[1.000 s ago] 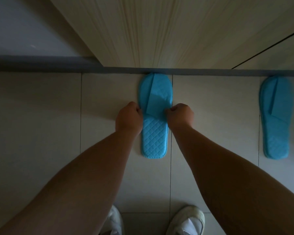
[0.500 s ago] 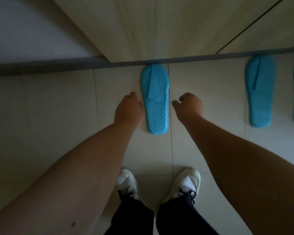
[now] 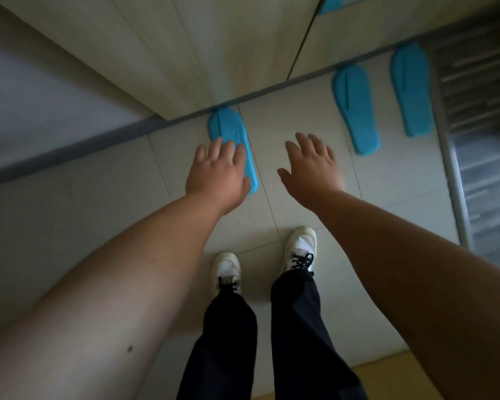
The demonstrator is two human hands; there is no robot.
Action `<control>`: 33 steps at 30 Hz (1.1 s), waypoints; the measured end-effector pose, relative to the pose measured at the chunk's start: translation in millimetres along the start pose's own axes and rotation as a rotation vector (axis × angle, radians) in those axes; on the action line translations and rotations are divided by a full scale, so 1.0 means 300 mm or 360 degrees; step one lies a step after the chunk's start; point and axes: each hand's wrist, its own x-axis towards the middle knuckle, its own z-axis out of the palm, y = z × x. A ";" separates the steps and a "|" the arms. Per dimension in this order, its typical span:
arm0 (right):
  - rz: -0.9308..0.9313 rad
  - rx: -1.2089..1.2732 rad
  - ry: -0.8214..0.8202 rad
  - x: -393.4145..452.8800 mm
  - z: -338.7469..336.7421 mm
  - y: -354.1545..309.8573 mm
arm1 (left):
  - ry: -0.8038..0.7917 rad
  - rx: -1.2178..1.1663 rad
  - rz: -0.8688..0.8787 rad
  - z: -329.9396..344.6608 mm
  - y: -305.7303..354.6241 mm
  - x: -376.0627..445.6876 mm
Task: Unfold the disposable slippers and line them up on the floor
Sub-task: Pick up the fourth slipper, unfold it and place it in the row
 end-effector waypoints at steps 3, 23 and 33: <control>0.0177 0.0098 0.0020 -0.103 -0.001 0.000 | 0.0028 0.0079 0.0145 -0.053 0.047 -0.021; 0.1184 0.0501 0.0295 -0.786 0.014 0.836 | 0.0111 0.0423 0.0873 -0.199 1.159 0.118; 0.1444 0.0486 0.0322 -1.123 -0.035 1.438 | 0.0130 0.0500 0.1098 -0.282 1.894 0.185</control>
